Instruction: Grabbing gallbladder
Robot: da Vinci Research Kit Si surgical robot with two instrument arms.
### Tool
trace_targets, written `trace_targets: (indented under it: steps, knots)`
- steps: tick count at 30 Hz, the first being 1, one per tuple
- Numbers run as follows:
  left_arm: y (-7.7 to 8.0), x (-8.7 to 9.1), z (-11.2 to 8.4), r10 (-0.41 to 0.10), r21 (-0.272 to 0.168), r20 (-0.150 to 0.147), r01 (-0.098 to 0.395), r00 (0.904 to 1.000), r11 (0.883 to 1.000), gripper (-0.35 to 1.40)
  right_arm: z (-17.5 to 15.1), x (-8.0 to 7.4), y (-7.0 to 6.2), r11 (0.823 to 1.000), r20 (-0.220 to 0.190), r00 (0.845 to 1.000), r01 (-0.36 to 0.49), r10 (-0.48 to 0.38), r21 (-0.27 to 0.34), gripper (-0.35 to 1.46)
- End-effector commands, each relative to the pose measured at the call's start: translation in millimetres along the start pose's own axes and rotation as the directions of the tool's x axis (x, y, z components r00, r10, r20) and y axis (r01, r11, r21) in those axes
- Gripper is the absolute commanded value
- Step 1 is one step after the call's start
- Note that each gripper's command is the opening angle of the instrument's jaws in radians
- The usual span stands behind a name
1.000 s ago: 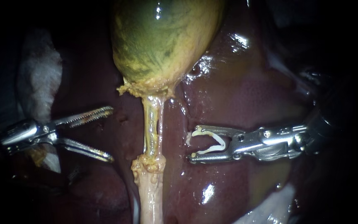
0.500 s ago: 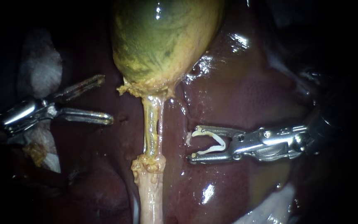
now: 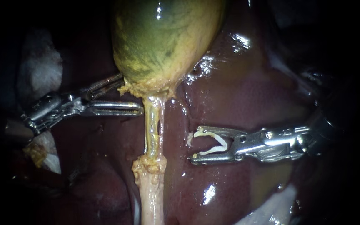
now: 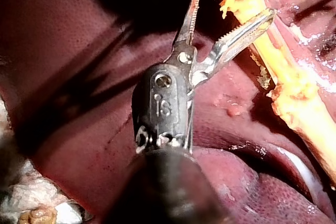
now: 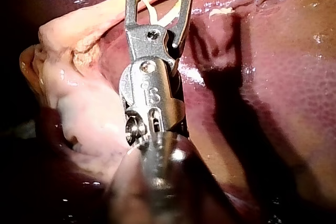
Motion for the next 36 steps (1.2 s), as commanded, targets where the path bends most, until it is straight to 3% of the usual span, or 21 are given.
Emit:
trace_targets:
  steps: [1, 3, 16, 26, 36]
  knots:
    - [0.1, 0.1, -0.1, -0.004, 0.0, 0.0, 0.004, 1.0, 1.0, 0.56, 0.0, 0.0, 0.0, 1.0, 0.0, 1.0, 0.0, 0.0, 0.0, 0.6]
    - [0.0, 0.1, -0.1, -0.028, 0.0, -0.001, 0.028, 0.9996, 1.0, 0.41, 0.0, 0.0, 0.0, 1.0, 0.0, 1.0, 0.0, 0.0, 0.0, 0.6]
    - [0.0, 0.0, -0.6, -0.081, -0.002, -0.001, 0.081, 0.9967, 0.997, -0.09, 0.0, 0.0, 0.0, 1.0, 0.0, 1.0, -0.005, 0.005, 0.0, 0.6]
    - [0.2, 0.8, -1.4, -0.086, -0.008, 0.002, 0.086, 0.9963, 0.996, -0.19, -0.1, 0.0, 0.0, 1.0, 0.0, 1.0, -0.005, 0.005, 0.001, 0.6]
    - [1.4, 2.7, -2.6, -0.101, -0.013, 0.005, 0.101, 0.9949, 0.995, -0.19, -0.1, -0.1, 0.0, 1.0, -0.001, 1.0, -0.005, 0.005, -0.002, 0.6]
